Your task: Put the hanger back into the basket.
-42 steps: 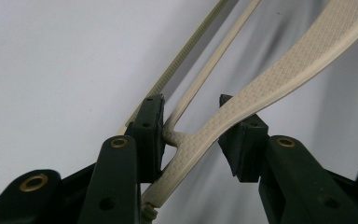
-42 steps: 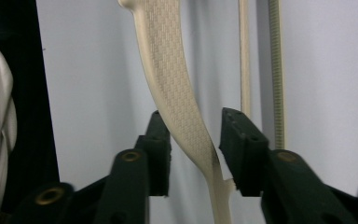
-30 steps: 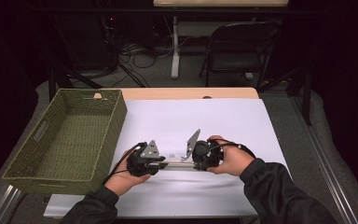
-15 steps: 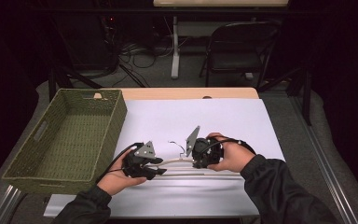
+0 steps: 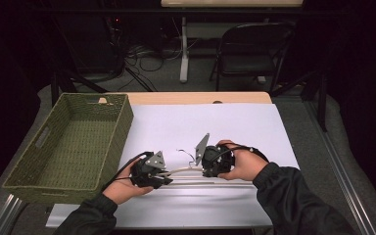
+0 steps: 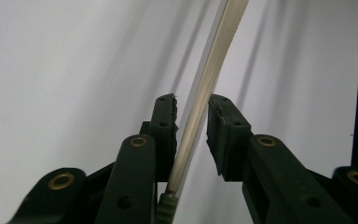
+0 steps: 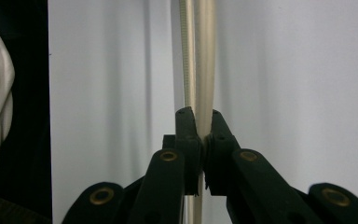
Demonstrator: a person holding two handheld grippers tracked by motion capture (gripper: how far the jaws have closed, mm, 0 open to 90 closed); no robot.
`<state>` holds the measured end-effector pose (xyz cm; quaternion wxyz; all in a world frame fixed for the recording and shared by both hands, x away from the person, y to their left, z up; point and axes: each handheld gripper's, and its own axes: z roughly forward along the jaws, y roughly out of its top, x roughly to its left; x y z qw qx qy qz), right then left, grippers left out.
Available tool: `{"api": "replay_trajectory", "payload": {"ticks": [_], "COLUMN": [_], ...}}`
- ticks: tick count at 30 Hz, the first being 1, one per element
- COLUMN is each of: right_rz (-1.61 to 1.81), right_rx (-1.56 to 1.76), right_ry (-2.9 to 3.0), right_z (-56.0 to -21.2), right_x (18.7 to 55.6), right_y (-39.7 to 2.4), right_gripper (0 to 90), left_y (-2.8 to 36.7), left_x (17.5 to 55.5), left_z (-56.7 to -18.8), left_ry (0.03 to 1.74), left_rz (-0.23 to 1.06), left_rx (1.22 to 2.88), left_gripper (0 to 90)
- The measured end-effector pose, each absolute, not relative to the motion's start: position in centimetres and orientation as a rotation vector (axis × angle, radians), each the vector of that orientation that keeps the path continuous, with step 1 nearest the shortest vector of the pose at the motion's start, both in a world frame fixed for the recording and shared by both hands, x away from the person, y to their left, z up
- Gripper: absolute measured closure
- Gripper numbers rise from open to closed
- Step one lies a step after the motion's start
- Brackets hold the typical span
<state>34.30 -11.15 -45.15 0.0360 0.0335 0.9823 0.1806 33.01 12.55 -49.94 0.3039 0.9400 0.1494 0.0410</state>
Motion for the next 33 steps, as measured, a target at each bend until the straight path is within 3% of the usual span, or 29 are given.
{"api": "replay_trajectory", "payload": {"ticks": [12,20,33], "right_rz": [0.567,0.635,0.727], "right_rx": [0.125,0.272,0.425], "right_ry": [3.001,2.960,2.885], "right_z": [-45.0,-44.1,-42.8], "right_x": [34.5,35.2,35.7], "right_y": [-11.3,-12.8,-16.3], "right_gripper": [83.8,61.8,56.5], "left_y": [12.5,12.9,15.1], "left_x": [32.4,31.7,31.2], "left_z": [-49.7,-49.1,-47.0], "left_ry": [0.330,0.357,0.523], "left_rz": [0.069,0.085,0.076], "left_rx": [2.492,2.429,2.318], "left_gripper": [86.1,87.3,87.3]}}
